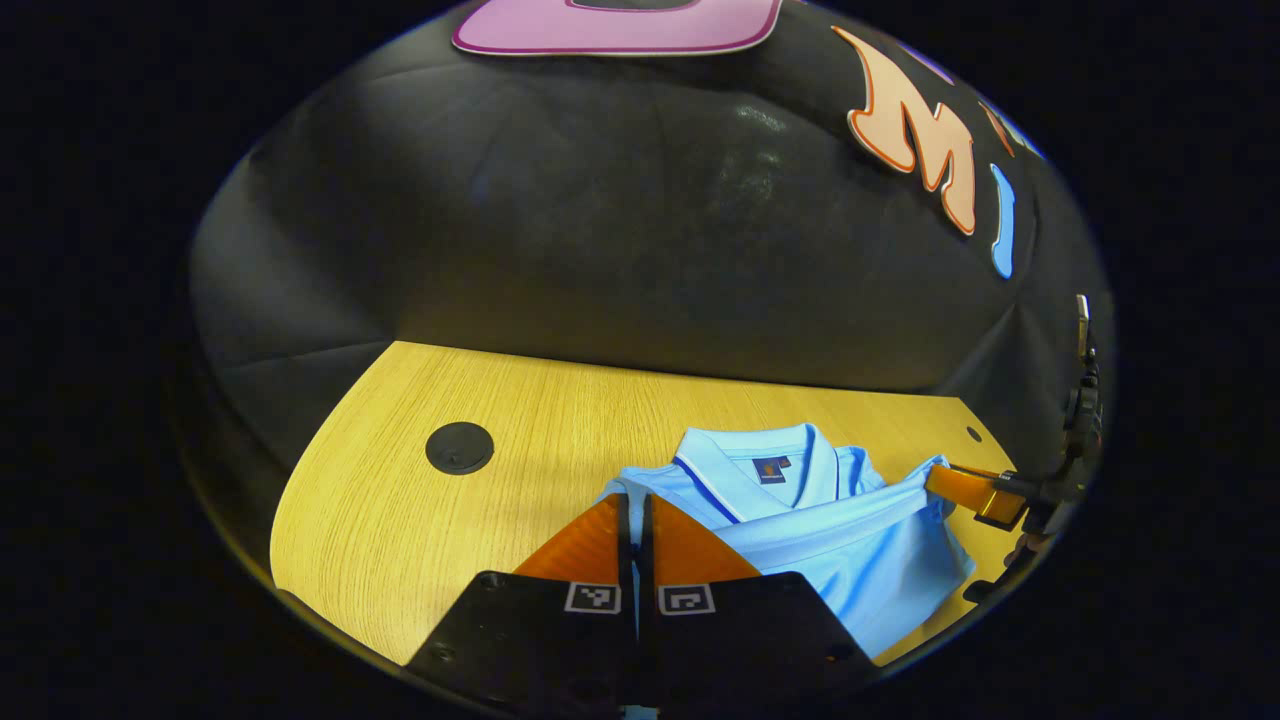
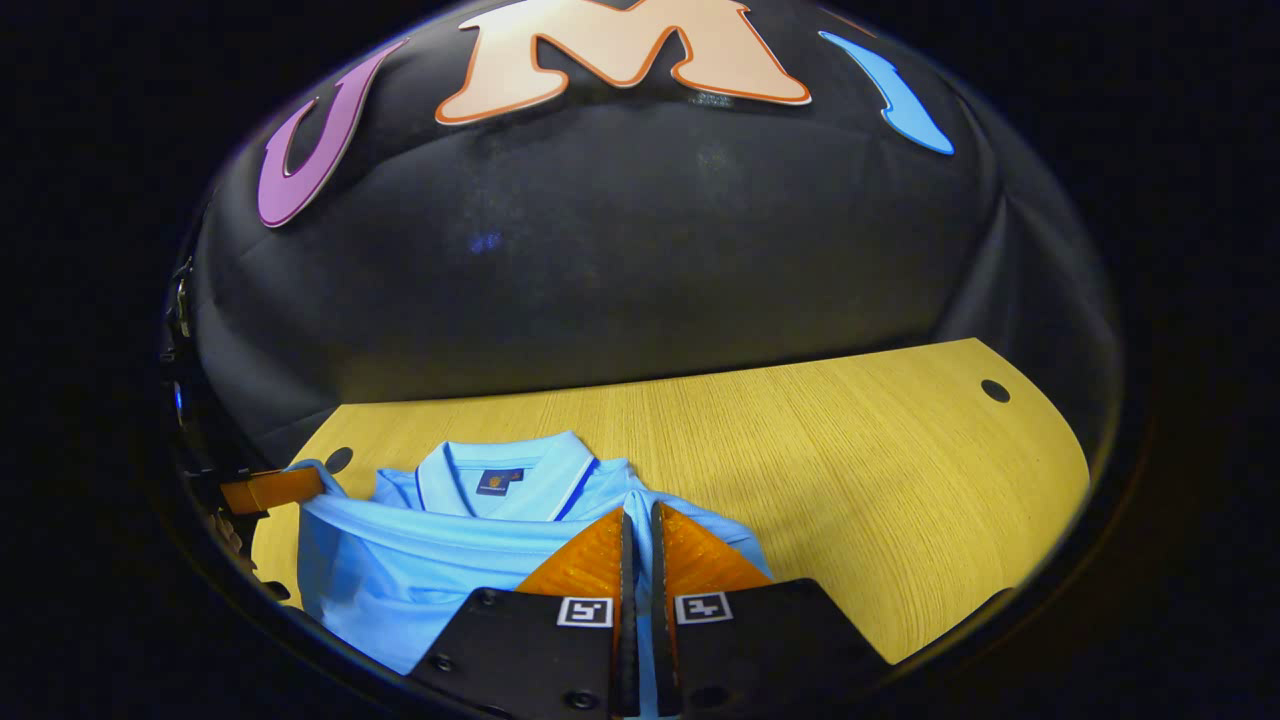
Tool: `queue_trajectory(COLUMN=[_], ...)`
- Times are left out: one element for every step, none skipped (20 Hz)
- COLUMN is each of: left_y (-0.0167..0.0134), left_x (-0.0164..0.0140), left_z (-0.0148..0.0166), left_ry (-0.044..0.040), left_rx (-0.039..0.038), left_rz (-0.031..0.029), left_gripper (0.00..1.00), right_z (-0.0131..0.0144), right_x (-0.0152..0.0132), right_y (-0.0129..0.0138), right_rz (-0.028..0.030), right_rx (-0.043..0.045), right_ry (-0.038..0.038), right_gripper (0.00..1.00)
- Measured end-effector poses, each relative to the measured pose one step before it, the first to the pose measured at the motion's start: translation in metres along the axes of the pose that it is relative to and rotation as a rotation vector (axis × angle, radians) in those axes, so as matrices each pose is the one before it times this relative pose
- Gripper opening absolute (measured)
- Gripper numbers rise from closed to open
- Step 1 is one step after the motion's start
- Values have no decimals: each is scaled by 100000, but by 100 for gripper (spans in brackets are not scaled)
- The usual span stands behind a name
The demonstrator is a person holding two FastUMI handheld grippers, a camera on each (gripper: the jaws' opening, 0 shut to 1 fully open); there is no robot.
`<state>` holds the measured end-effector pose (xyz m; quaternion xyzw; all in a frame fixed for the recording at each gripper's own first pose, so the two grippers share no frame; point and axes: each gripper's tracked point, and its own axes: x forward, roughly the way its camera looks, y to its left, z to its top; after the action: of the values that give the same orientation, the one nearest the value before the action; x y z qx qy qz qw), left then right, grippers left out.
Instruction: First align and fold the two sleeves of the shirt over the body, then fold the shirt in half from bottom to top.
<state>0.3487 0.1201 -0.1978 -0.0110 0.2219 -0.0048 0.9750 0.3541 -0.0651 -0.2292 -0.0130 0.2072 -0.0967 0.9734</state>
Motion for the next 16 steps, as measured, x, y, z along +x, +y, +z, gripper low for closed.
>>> queue_trajectory(left_y=[-40,-144,-479,104,273,344,204,303,326,308,79,97,6,-125,-473,-632], left_x=[-323,-91,-447,-593,-580,-914,-1025,-1184,-1192,-1358,-1450,-1530,-1586,-1540,-1658,-1803], left_z=[-22,-70,33,-82,7,10,93,-18,-184,-475,-435,-577,-553,-303,-158,-210], left_ry=[468,177,282,365,7,-358,-856,-691,-221,221,466,566,452,-829,-1087,-1069], left_rx=[-183,-1590,-2187,-1659,-1408,-1005,-613,30,554,674,591,47,-314,-1216,-2279,-2091], left_rz=[533,-506,-2224,-404,754,690,377,879,1040,837,397,532,636,464,-434,-647], left_gripper=[0,3,12,32,53,71,79,88,92,96,96,96,96,96,96,96], right_z=[78,144,329,179,202,189,87,-46,-122,-257,-315,-285,-298,-342,-412,-303], right_x=[385,-359,-479,-748,-600,-1043,-1073,-1181,-1304,-1513,-1382,-1627,-1622,-1701,-1631,-1651], right_y=[134,-117,198,161,216,325,182,86,342,258,107,121,224,385,592,566], right_rz=[-782,-796,1341,713,1092,1194,648,317,946,459,191,-166,355,730,1519,1664], right_rx=[-659,-1335,-593,-554,-179,218,188,-36,524,725,-468,-1395,-1438,-793,240,751], right_ry=[-223,-914,-830,-131,-356,-410,-547,-628,-169,-472,-86,-182,163,5,-30,232], right_gripper=[8,11,18,27,43,40,58,75,93,97,99,98,98,94,98,98])
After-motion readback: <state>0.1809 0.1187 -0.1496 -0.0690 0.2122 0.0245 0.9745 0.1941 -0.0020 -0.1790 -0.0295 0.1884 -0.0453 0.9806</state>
